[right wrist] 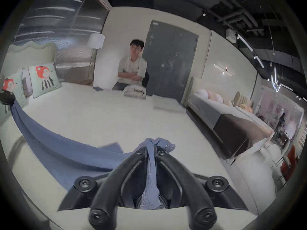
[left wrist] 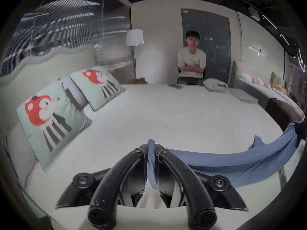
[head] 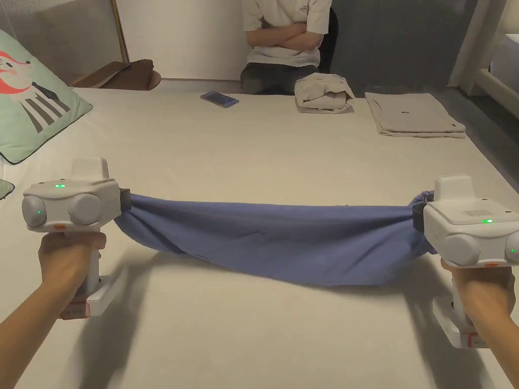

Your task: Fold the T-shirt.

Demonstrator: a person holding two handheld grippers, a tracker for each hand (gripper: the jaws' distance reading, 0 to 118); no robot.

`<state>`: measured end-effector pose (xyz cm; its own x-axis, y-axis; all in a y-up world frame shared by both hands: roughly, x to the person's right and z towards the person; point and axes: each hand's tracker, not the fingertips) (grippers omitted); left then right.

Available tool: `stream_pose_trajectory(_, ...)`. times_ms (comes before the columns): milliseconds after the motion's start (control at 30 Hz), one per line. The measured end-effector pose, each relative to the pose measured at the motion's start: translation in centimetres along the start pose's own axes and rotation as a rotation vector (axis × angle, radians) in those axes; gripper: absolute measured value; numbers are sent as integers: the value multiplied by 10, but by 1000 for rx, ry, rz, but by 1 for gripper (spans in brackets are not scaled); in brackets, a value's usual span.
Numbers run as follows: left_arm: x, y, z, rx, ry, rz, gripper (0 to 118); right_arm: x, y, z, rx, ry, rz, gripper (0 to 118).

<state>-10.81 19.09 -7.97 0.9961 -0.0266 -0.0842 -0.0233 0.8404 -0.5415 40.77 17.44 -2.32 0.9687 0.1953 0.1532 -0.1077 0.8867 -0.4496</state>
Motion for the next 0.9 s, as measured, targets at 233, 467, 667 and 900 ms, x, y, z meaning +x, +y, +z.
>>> stream_pose_trajectory(233, -27, -85, 47, -95, -21, 52, 3, 3, -66, 57, -72, 50, -53, 5)
stream_pose_trajectory(467, -49, -146, 112, -141, -30, 82, 3, 11, -109, 133, -102, 100, -92, 5)
stream_pose_trajectory(667, -63, -185, 167, -174, -33, 83, 3, 20, -143, 200, -128, 124, -134, 5)
stream_pose_trajectory(900, -73, -227, 205, -283, -40, 86, 3, 23, -198, 250, -224, 123, -187, 5)
